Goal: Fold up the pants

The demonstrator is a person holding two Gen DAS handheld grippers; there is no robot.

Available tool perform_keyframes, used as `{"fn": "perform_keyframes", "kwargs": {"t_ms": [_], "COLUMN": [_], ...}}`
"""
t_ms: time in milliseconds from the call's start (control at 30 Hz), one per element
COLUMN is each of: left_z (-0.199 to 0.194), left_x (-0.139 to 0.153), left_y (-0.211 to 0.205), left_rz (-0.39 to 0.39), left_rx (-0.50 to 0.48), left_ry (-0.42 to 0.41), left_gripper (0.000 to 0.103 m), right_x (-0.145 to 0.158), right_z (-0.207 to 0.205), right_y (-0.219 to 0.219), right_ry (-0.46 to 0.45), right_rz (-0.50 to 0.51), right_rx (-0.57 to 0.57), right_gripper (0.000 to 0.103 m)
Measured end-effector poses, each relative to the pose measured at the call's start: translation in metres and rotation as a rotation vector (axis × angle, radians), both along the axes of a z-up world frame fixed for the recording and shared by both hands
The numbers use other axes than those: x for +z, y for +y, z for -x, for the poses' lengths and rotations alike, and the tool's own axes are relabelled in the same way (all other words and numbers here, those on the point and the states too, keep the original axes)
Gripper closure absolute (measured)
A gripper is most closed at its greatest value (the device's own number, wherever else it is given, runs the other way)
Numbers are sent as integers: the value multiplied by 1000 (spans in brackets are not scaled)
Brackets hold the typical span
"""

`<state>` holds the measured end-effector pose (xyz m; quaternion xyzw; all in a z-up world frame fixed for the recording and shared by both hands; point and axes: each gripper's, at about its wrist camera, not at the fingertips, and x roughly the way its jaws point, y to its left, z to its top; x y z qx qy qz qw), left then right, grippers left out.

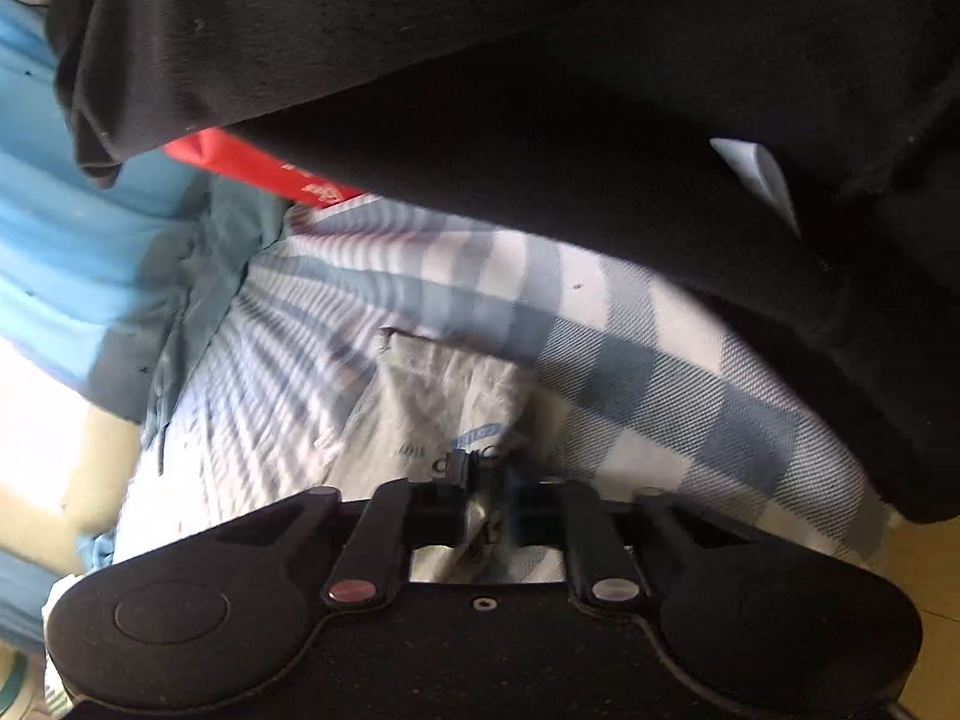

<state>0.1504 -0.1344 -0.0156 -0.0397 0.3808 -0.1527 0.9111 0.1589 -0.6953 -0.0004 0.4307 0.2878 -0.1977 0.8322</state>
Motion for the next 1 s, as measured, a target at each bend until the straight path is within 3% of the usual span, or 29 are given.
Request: {"fn": "perform_keyframes", "kwargs": {"t_ms": [67, 167, 267, 400, 467, 567, 633, 700, 800, 900, 1000], "left_z": [1, 2, 2, 5, 6, 8, 8, 10, 17, 29, 45], "left_x": [0, 0, 0, 1, 2, 4, 4, 3, 4, 8, 16], "left_y": [1, 3, 5, 8, 11, 21, 29, 38, 56, 78, 104], "left_rz": [-1, 1, 2, 1, 0, 9, 17, 14, -7, -17, -22], "left_rx": [0, 3, 8, 10, 18, 52, 81, 111, 159, 189, 209], "left_ry": [1, 0, 1, 1, 1, -3, -2, -4, -13, -29, -54], "left_gripper": [1, 1, 1, 1, 0, 0, 0, 0, 0, 0, 0], "right_x": [9, 34, 43, 29, 29, 38, 44, 47, 41, 27, 8], "right_z": [2, 2, -3, 2, 6, 17, 20, 23, 22, 13, 7], "right_y": [3, 18, 30, 24, 29, 49, 75, 108, 161, 202, 227], "right_ry": [-29, -53, -3, 78, 104, 73, 32, -29, -106, -160, -139], "right_rz": [76, 279, 451, 498, 556, 653, 737, 796, 822, 757, 742], "right_rx": [-15, 20, 71, 73, 79, 131, 194, 306, 493, 631, 690], "right_gripper": [99, 100, 100, 102, 93, 67, 42, 29, 20, 18, 17]}}
